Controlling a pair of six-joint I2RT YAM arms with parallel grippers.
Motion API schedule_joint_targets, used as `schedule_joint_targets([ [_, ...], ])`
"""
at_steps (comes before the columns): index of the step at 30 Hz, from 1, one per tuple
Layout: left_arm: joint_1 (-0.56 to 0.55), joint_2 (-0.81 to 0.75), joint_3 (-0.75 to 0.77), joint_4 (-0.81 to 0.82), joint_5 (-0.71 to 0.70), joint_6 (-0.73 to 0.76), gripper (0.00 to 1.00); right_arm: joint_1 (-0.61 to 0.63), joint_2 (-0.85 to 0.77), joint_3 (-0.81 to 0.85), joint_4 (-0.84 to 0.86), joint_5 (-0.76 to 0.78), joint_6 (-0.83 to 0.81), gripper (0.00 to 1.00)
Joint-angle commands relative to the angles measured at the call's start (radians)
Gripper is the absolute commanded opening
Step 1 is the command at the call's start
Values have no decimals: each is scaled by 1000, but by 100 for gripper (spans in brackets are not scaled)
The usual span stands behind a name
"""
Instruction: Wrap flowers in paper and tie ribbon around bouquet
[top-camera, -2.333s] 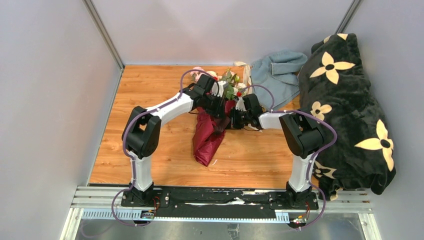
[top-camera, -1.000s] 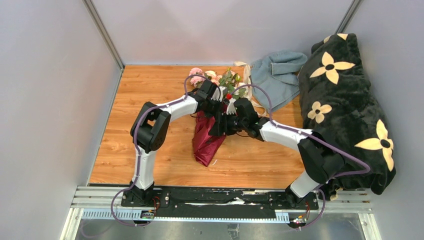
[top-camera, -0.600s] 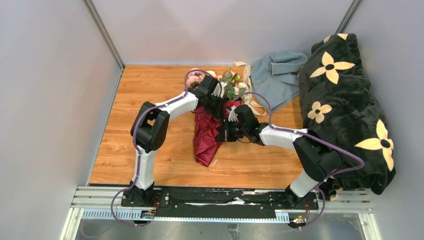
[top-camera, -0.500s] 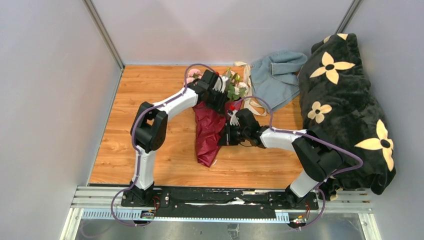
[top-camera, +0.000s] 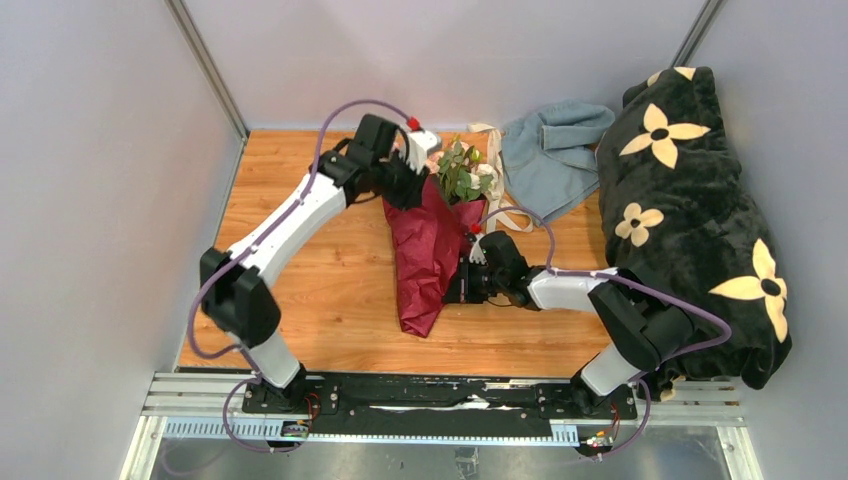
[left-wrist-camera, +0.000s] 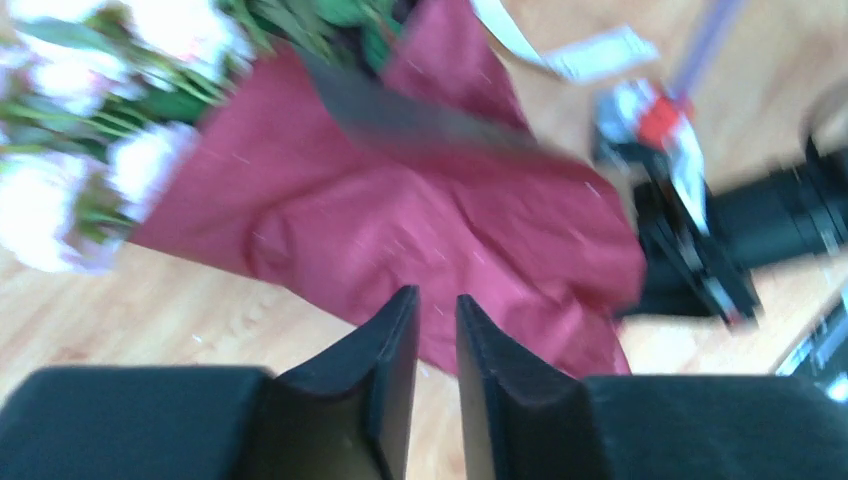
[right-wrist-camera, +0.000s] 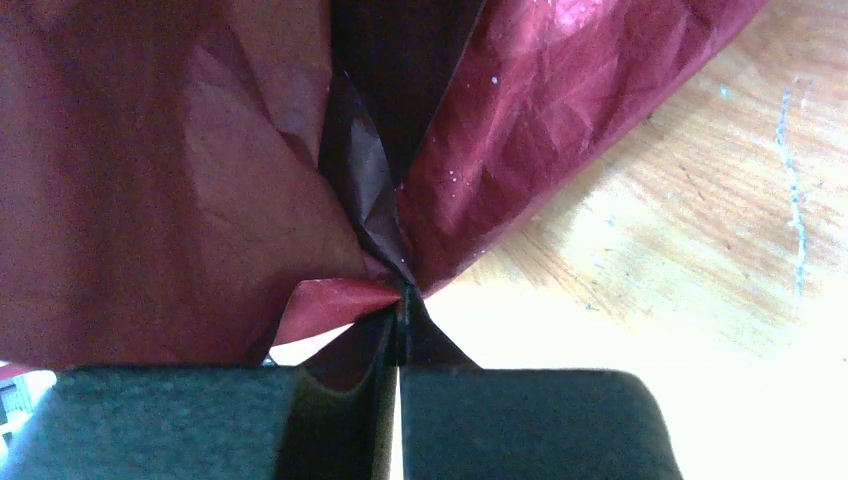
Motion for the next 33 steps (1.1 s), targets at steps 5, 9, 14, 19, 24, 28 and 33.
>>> schedule_joint_targets([
  [5,-97,-158,-331,-88,77,213,16,3,-36,-47,42,15,77,0],
  [9,-191,-174,-439,1,-27,252,19,3,-51,-61,37,33,87,1],
  [14,-318,-162,-581,202,-170,289,22,3,-41,-67,50,23,105,2],
  [19,-393,-161,-683,255,-176,371,28,-2,-68,-71,26,26,116,9],
  [24,-405,-141,-743,284,-178,426,31,-49,-157,-76,-68,34,68,25],
  [28,-408,-107,-762,303,-175,445,33,-139,-269,-86,-144,-1,-20,32],
  [33,-433,-72,-771,290,-185,471,37,-268,-330,42,-299,-144,-221,44],
])
